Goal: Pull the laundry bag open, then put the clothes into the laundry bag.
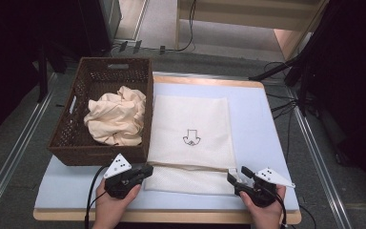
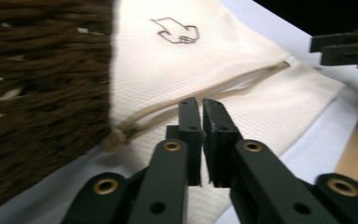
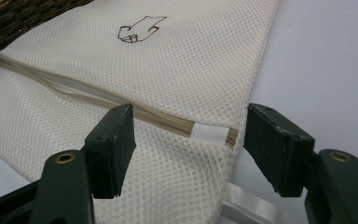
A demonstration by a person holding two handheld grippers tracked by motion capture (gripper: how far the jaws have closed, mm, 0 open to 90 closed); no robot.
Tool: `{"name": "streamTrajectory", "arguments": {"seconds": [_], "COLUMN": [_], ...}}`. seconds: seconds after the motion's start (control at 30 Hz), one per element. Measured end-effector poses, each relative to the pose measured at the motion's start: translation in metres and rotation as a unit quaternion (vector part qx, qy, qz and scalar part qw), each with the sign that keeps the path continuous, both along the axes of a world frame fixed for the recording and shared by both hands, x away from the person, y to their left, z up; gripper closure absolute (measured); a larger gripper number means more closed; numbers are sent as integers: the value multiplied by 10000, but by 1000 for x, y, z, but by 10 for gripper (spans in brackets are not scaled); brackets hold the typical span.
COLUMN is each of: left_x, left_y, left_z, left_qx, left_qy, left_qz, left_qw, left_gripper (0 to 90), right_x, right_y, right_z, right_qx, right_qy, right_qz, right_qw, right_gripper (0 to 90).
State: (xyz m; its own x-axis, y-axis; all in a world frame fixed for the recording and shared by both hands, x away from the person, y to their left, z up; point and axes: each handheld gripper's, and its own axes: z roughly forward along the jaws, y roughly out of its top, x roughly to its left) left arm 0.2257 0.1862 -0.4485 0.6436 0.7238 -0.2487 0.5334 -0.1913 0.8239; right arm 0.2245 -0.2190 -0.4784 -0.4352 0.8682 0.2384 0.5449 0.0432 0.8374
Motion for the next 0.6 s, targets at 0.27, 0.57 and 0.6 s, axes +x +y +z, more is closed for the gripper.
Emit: {"name": "streamTrajectory", "arguments": {"seconds": [0.27,0.57,0.6], "left_x": [7,16,17], "left_y": [-34,-55,-56], "left_z": [-8,-22,-25], "left_qx": [235,570,554], "left_qy": [208,481,523], "left_qz": [-374,-463,-433], "left_qw": [9988,9961,9962], "left_gripper": [900,900,900], "right_x": [11,44,46], "right_y": [23,70,72], "right_z": [22,34,32], "right_qx": [37,-213,-194], "right_qy": [-115,-166,-150], "right_qz": [185,751,756], "right_qw": [9998,9968,9968], "right_gripper": [310,328,339]}}
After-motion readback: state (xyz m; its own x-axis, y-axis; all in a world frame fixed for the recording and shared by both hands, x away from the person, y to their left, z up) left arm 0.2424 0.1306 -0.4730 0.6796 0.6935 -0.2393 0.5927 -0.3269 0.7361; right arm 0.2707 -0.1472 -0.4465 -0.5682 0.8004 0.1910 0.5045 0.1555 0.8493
